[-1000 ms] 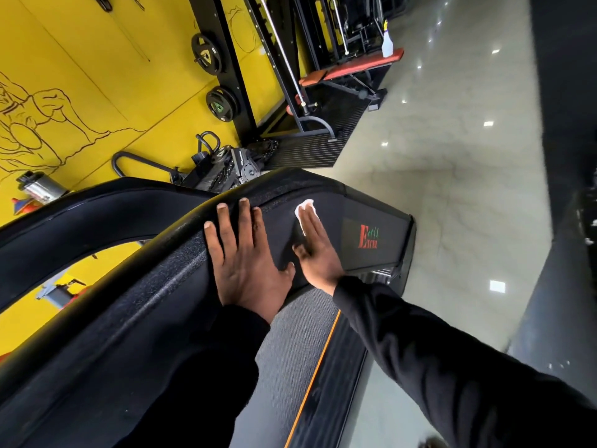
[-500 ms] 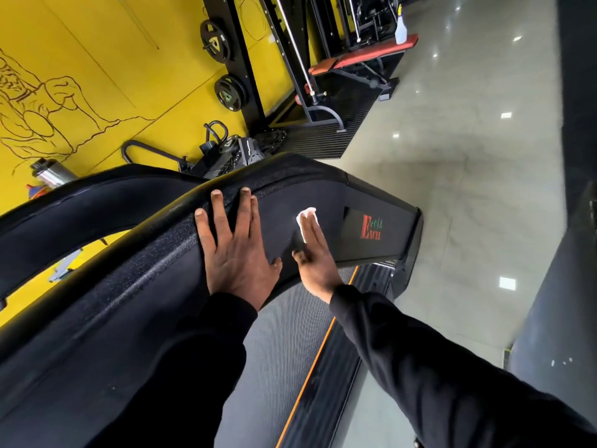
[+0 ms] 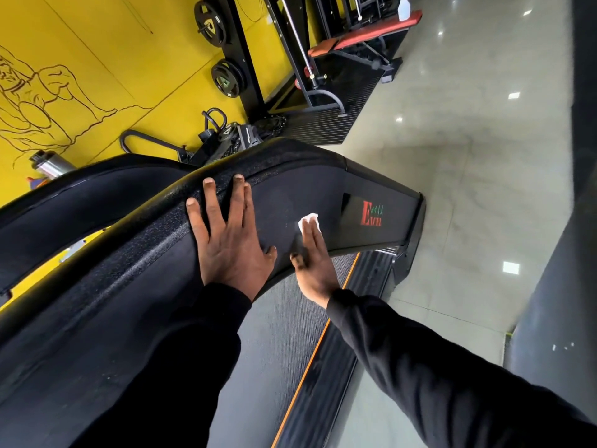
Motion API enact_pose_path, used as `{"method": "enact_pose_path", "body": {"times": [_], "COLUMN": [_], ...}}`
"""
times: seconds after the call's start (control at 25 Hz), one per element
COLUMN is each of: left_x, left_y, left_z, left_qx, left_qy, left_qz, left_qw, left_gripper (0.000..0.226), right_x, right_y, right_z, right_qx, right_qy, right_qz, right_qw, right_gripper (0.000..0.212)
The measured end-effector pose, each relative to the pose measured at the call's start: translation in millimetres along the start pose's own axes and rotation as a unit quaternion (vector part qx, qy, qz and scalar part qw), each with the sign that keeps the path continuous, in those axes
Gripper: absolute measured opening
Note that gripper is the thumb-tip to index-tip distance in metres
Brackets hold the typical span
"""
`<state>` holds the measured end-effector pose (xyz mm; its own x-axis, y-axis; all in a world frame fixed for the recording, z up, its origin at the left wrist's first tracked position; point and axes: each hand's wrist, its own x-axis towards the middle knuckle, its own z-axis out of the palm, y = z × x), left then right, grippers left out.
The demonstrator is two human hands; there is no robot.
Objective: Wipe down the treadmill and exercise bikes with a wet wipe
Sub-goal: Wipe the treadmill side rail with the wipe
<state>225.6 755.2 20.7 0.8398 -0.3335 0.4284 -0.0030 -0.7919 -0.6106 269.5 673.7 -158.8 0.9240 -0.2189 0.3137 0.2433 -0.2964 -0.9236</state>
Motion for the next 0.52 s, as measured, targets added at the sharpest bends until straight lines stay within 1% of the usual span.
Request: {"method": "enact_pose_path", "body": {"times": [0.04,0.16,0.2,0.28,0.32,0.4,0.44,0.48,0.52], "left_x": [0,-1,-1,-1,0,-1,-2,-3,-3], "left_y": [0,-1,-1,-2,-2,-2,-2,-3,-5], "left_z": [1,0,0,0,-1,-2,-3,-3,-4], "left_qx": [0.0,-0.006,-0.009,-0.009,-0.009,-0.017,-0.021,-0.024,-0.025], "left_qy": [0.001,0.0,0.001,0.0,-0.001,-0.001,-0.001,0.001,0.003], "left_qz": [0.001,0.003,0.005,0.007,0.007,0.006,0.007,0.008,0.01], "left_qw": [1.0,1.0,1.0,1.0,1.0,1.0,1.0,1.0,1.0], "left_gripper": [0.112,0.112,0.112,0.112,0.112,0.113,0.113,0.113,0.113], "right_x": [-1,-3,-9,-21,-25,-30,-34,-39,-46], "right_y": [1,1,0,3,4,0,-6,-12,-16], "right_z": [1,3,4,9,11,15,17,17,18], "right_qx": [0.002,0.029,0.033,0.024,0.025,0.041,0.044,0.037,0.017], "right_qy": [-0.002,-0.014,-0.016,-0.019,-0.023,-0.025,-0.025,-0.02,-0.025], "right_qz": [-0.004,0.074,0.075,0.021,0.013,0.073,0.084,0.057,0.007], "right_qw": [1.0,0.997,0.997,0.999,0.999,0.996,0.995,0.998,1.0], "right_gripper": [0.07,0.068,0.068,0.07,0.07,0.069,0.069,0.07,0.071]}}
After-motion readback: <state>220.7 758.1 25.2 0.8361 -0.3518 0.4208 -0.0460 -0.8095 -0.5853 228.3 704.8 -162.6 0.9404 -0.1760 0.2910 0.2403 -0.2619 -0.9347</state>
